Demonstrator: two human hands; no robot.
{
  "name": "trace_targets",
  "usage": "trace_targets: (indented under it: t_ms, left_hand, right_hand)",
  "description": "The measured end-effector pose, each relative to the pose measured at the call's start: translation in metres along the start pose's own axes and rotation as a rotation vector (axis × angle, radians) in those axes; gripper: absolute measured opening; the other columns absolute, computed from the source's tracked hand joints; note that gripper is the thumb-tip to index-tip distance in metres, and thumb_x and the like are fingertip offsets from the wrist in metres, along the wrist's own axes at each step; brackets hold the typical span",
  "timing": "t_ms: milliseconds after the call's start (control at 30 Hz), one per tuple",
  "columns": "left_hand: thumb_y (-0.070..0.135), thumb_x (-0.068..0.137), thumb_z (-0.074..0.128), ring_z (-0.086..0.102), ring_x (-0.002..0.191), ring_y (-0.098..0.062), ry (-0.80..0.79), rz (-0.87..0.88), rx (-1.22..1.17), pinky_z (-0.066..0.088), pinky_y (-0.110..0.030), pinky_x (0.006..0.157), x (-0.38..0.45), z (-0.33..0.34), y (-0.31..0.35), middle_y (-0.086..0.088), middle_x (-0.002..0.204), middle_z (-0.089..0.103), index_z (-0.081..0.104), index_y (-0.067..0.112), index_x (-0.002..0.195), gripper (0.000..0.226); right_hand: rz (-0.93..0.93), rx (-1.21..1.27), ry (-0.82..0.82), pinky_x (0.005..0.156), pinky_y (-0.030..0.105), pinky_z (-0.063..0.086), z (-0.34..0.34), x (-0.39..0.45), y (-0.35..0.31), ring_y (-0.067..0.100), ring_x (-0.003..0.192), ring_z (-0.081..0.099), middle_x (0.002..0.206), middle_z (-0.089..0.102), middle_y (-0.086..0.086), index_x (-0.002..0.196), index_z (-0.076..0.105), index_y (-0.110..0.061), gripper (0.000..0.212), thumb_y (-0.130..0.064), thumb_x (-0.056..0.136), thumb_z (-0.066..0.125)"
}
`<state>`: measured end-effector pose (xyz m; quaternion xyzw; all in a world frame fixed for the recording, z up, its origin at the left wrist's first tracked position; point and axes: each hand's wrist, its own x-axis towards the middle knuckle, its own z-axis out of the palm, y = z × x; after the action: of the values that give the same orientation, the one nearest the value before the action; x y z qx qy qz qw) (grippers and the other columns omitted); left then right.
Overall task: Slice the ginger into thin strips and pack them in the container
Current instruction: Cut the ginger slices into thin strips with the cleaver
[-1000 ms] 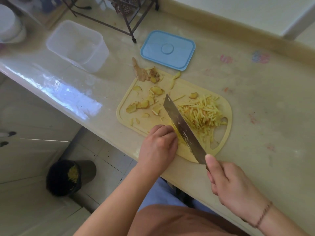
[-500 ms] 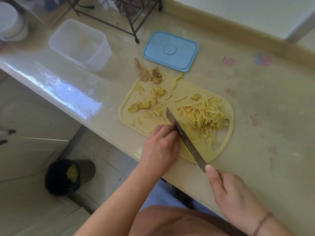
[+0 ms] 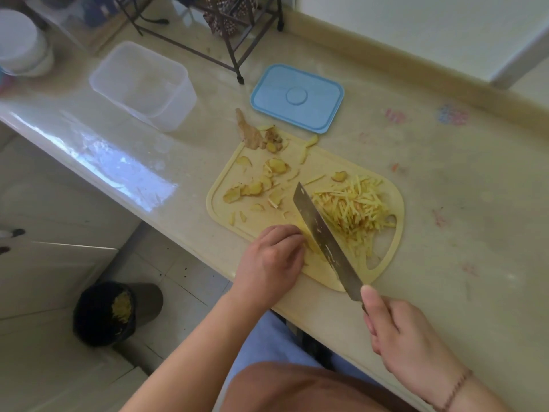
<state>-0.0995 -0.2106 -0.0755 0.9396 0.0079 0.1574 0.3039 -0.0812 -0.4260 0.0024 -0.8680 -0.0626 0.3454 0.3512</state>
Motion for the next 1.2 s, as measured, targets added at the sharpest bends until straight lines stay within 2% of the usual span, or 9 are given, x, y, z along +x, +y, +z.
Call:
trace_targets:
  t_ms: [100, 200, 333, 400, 500, 667, 833, 1033, 1200]
  left_hand:
    - [0.002, 0.081, 0.077, 0.066, 0.092, -0.022, -0.028, 0.006, 0.006, 0.052, -0.026, 0.083, 0.000, 0.000, -0.001, -0.008, 0.099, 0.071, 0.076, 0.004, 0.096, 0.015]
    - [0.005, 0.085, 0.073, 0.063, 0.093, -0.023, -0.032, 0.011, 0.030, 0.049, -0.025, 0.082, 0.000, 0.002, 0.000, -0.008, 0.102, 0.069, 0.076, 0.004, 0.099, 0.015]
    - [0.013, 0.091, 0.066, 0.060, 0.095, -0.026, -0.048, 0.036, 0.071, 0.052, -0.032, 0.079, -0.002, 0.005, 0.005, -0.009, 0.106, 0.066, 0.074, 0.006, 0.104, 0.016]
    - [0.013, 0.091, 0.067, 0.060, 0.095, -0.027, -0.058, 0.032, 0.077, 0.053, -0.035, 0.079, -0.003, 0.004, 0.007, -0.009, 0.108, 0.064, 0.073, 0.005, 0.104, 0.016]
    - [0.011, 0.088, 0.070, 0.062, 0.096, -0.026, -0.050, 0.033, 0.078, 0.054, -0.035, 0.079, -0.002, 0.002, 0.006, -0.010, 0.109, 0.065, 0.073, 0.005, 0.102, 0.016]
    - [0.012, 0.085, 0.071, 0.062, 0.096, -0.027, -0.058, 0.039, 0.100, 0.055, -0.037, 0.078, 0.000, 0.004, 0.009, -0.007, 0.110, 0.067, 0.073, 0.007, 0.106, 0.022]
    - [0.015, 0.086, 0.067, 0.059, 0.092, -0.028, -0.075, 0.061, 0.142, 0.051, -0.035, 0.077, 0.006, 0.004, 0.013, -0.008, 0.107, 0.065, 0.070, 0.007, 0.104, 0.021]
    - [0.011, 0.085, 0.073, 0.063, 0.092, -0.026, -0.001, 0.034, 0.097, 0.053, -0.032, 0.078, 0.003, 0.006, 0.014, -0.010, 0.109, 0.067, 0.073, 0.005, 0.102, 0.018]
    - [0.009, 0.088, 0.069, 0.063, 0.093, -0.029, 0.006, 0.064, 0.106, 0.053, -0.034, 0.081, 0.001, 0.008, 0.013, -0.008, 0.105, 0.069, 0.074, 0.005, 0.097, 0.012]
  right_hand:
    - [-0.010, -0.027, 0.010, 0.051, 0.032, 0.037, 0.002, 0.002, 0.004, 0.009, 0.041, 0.039, 0.043, 0.045, 0.000, 0.054, 0.040, -0.012, 0.067, -0.068, 0.084, 0.019]
    - [-0.041, -0.059, 0.048, 0.048, 0.023, 0.034, 0.006, 0.004, 0.002, 0.010, 0.044, 0.045, 0.044, 0.050, -0.003, 0.050, 0.039, -0.015, 0.071, -0.071, 0.086, 0.016]
    - [-0.070, -0.092, 0.016, 0.047, 0.026, 0.030, 0.007, 0.025, -0.017, 0.009, 0.045, 0.045, 0.044, 0.045, -0.002, 0.052, 0.041, -0.017, 0.062, -0.065, 0.083, 0.016]
    - [-0.053, -0.025, -0.020, 0.048, 0.029, 0.032, 0.004, 0.033, -0.021, 0.008, 0.040, 0.040, 0.041, 0.043, -0.003, 0.053, 0.040, -0.015, 0.064, -0.068, 0.082, 0.017]
    - [-0.027, 0.059, -0.026, 0.049, 0.026, 0.029, -0.005, 0.024, -0.012, 0.008, 0.036, 0.034, 0.040, 0.038, -0.003, 0.056, 0.039, -0.015, 0.063, -0.070, 0.082, 0.020]
    - [-0.033, -0.008, 0.020, 0.050, 0.031, 0.037, -0.003, 0.013, 0.003, 0.008, 0.040, 0.041, 0.042, 0.046, -0.001, 0.054, 0.040, -0.015, 0.072, -0.076, 0.083, 0.014]
    - [-0.073, -0.067, 0.039, 0.050, 0.030, 0.031, 0.003, 0.029, -0.016, 0.010, 0.045, 0.045, 0.043, 0.045, -0.002, 0.050, 0.041, -0.018, 0.062, -0.065, 0.083, 0.016]
    - [-0.066, 0.012, 0.017, 0.057, 0.039, 0.044, -0.010, 0.030, -0.015, 0.011, 0.043, 0.045, 0.043, 0.046, 0.001, 0.053, 0.041, -0.015, 0.066, -0.069, 0.082, 0.018]
    - [-0.059, -0.048, 0.012, 0.058, 0.034, 0.042, -0.005, 0.013, -0.008, 0.013, 0.050, 0.053, 0.044, 0.050, 0.001, 0.052, 0.043, -0.016, 0.066, -0.068, 0.082, 0.017]
